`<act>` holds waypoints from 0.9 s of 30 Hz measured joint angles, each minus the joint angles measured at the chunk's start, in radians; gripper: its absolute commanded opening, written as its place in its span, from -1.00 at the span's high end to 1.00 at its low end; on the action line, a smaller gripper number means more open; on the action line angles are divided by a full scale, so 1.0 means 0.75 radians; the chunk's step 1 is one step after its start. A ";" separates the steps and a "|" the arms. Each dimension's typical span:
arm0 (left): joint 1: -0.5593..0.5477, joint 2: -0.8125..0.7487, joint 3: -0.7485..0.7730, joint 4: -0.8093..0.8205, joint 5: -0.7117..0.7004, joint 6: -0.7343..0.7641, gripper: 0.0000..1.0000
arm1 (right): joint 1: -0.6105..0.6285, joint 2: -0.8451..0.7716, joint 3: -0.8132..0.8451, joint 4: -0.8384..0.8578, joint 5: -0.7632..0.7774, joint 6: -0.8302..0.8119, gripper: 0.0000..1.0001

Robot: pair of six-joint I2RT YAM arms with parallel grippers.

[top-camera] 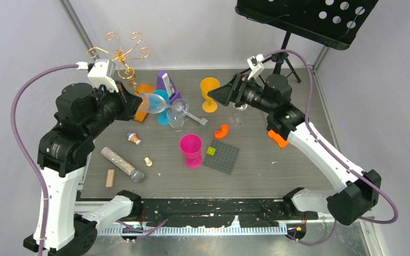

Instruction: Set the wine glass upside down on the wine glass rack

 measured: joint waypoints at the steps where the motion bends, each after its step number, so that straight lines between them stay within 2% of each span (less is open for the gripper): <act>1: 0.000 -0.005 -0.011 0.021 0.021 -0.016 1.00 | 0.030 0.016 0.020 0.008 -0.004 0.007 -0.51; 6: 0.000 -0.004 -0.064 0.114 0.099 -0.075 1.00 | 0.072 0.101 0.072 0.038 0.005 0.087 -0.31; 13: 0.000 -0.005 -0.105 0.215 0.156 -0.129 1.00 | 0.098 0.253 0.094 0.031 -0.016 0.182 -0.31; 20: 0.000 -0.004 -0.114 0.288 0.187 -0.143 1.00 | 0.149 0.326 0.139 0.006 -0.078 0.210 -0.14; 24: 0.000 0.002 -0.114 0.319 0.198 -0.155 1.00 | 0.157 0.332 0.164 0.008 -0.104 0.215 0.04; 27: 0.000 0.008 -0.117 0.338 0.202 -0.158 1.00 | 0.157 0.339 0.172 0.019 -0.119 0.225 0.27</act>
